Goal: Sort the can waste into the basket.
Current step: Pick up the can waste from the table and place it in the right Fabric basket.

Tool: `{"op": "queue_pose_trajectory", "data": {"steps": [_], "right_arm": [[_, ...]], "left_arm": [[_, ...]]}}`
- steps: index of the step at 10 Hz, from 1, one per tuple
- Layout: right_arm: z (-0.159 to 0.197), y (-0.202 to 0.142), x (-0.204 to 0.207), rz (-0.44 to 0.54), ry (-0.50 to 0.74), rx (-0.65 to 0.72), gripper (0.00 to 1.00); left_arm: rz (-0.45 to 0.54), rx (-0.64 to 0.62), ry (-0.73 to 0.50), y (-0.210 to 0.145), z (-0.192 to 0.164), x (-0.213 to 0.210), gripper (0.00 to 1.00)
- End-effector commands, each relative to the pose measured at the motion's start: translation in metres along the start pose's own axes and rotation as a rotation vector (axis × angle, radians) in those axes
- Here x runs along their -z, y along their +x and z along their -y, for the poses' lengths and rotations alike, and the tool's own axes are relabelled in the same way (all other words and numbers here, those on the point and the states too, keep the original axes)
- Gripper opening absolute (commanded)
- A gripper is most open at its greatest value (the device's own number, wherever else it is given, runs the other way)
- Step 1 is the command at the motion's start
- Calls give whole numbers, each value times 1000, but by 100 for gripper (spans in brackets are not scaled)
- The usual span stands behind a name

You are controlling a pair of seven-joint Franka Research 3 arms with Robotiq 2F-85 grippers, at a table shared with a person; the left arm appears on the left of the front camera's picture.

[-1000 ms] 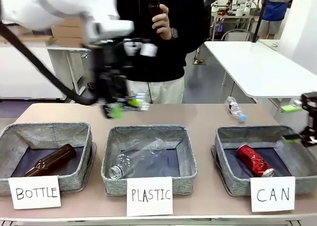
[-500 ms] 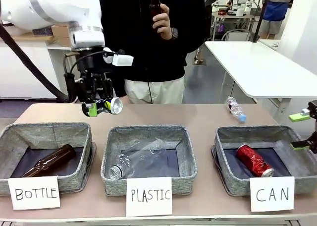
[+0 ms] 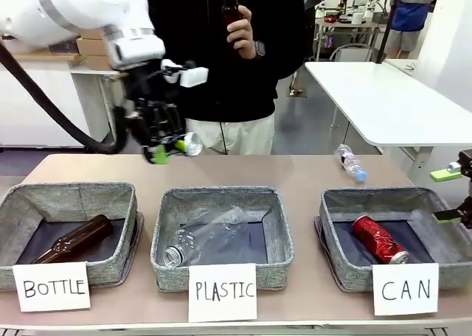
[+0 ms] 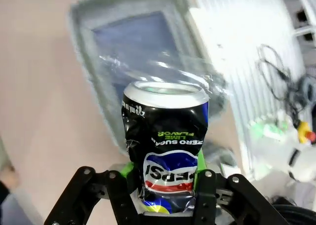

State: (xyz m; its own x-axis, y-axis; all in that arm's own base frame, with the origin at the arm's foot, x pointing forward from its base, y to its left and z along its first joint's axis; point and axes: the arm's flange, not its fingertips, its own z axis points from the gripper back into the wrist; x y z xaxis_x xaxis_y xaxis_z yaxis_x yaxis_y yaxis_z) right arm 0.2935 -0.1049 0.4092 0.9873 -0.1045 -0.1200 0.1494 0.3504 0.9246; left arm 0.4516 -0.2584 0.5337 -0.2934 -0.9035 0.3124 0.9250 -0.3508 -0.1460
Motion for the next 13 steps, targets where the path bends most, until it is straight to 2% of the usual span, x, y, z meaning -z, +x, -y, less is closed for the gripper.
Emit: {"op": "queue_pose_trajectory", "data": {"steps": [1, 3, 4, 6, 7, 8, 9, 10, 11, 13], "right_arm": [[-1, -2, -1, -5, 6, -18, 100], [-1, -2, -1, -5, 6, -18, 100], [-1, -2, -1, -5, 6, -18, 100], [-1, -2, -1, -5, 6, -18, 100], [-1, -2, -1, -5, 6, -18, 100], [-1, -2, -1, -5, 6, -18, 100], [-1, -2, -1, -5, 6, -18, 100], [-1, -2, -1, -5, 6, -18, 100], [-1, -2, -1, -5, 6, -18, 100], [-1, -2, -1, -5, 6, -18, 100]], "left_arm": [[17, 111, 16, 45, -37, 26, 41], [-5, 252, -98, 103, -80, 26, 41], [31, 275, -167, 139, -93, 36, 41], [105, 211, -121, 218, -103, 64, 41], [169, 186, -132, 249, -95, 85, 41], [196, 133, -137, 280, -87, 116, 41], [191, 104, -82, 302, -77, 141, 41], [154, 113, -8, 317, -74, 156, 41], [188, 156, -129, 290, -76, 129, 41], [188, 156, -129, 290, -76, 129, 41]]}}
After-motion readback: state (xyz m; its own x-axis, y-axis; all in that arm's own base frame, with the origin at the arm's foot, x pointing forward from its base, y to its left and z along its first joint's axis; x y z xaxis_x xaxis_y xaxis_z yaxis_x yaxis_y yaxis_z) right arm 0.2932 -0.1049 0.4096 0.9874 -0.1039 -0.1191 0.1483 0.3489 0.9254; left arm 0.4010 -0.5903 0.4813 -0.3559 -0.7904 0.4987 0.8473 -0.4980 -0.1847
